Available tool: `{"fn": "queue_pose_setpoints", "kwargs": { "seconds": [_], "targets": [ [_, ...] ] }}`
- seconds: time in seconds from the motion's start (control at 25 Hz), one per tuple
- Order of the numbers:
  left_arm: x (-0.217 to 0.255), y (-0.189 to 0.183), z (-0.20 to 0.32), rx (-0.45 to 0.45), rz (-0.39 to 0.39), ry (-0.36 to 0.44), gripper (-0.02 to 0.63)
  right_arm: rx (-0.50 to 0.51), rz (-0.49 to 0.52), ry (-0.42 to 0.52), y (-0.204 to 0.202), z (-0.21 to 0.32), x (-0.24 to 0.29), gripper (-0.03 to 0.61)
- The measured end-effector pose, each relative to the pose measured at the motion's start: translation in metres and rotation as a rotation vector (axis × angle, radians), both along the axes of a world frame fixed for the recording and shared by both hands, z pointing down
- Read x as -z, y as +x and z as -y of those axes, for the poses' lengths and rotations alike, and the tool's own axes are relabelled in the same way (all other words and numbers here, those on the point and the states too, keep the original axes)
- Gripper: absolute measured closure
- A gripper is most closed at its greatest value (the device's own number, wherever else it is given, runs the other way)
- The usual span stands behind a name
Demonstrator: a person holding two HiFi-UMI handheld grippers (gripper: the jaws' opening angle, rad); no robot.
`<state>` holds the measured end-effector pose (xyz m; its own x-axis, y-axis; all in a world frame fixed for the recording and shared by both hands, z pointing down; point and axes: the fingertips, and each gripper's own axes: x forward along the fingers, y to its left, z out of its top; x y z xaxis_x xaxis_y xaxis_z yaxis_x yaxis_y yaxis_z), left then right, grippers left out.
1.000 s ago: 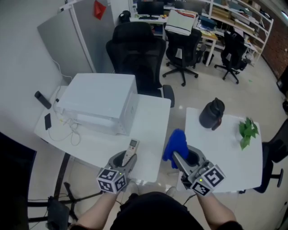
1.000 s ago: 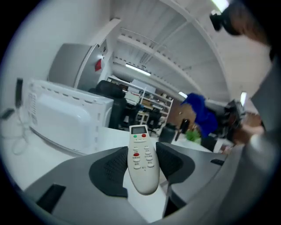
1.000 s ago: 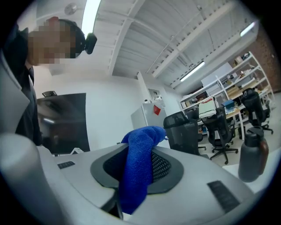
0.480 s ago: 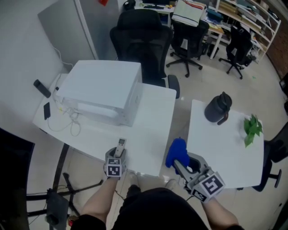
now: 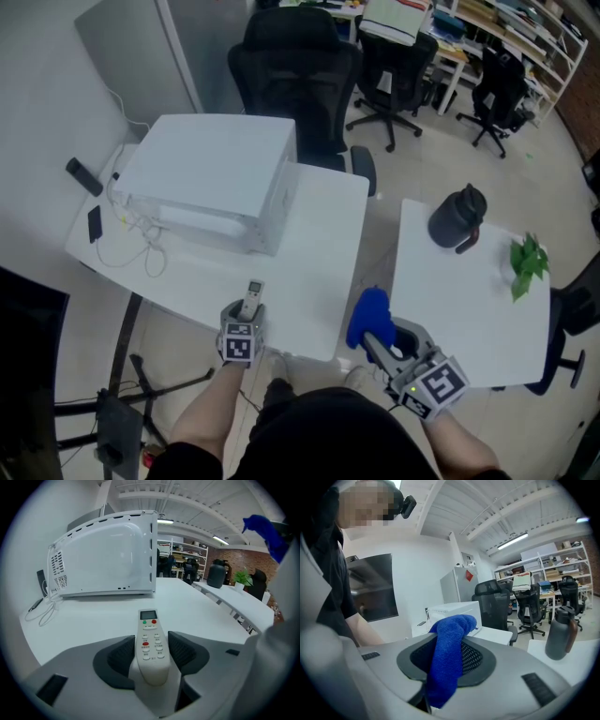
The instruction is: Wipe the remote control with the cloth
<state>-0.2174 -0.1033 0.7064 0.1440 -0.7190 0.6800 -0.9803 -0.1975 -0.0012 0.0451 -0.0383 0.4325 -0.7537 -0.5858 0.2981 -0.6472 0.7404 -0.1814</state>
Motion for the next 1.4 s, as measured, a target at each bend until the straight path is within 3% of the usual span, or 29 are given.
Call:
{"fn": "queue_pose_setpoints", "kwargs": {
  "seconds": [0.16, 0.48, 0.68, 0.88, 1.2, 1.4],
  "targets": [
    [0.011, -0.004, -0.005, 0.012, -0.003, 0.015, 0.319, 0.016, -0.017, -0.016, -0.009, 0.002, -0.008, 0.472],
    [0.078, 0.006, -0.03, -0.015, -0.026, 0.156, 0.319, 0.011, -0.105, -0.068, -0.02, 0.015, -0.059, 0.472],
    [0.112, 0.026, -0.048, -0.069, -0.045, 0.212, 0.319, -0.128, -0.239, -0.141, 0.035, 0.022, -0.109, 0.472],
    [0.124, 0.059, -0.059, -0.162, -0.053, 0.217, 0.322, -0.29, -0.406, -0.248, 0.109, 0.015, -0.171, 0.472],
    [0.119, 0.111, -0.056, -0.295, -0.061, 0.188, 0.339, -0.333, -0.548, -0.407, 0.152, 0.001, -0.252, 0.463],
    [0.122, 0.116, -0.053, -0.297, -0.055, 0.185, 0.339, -0.323, -0.589, -0.46, 0.159, -0.003, -0.275, 0.429]
  ]
}}
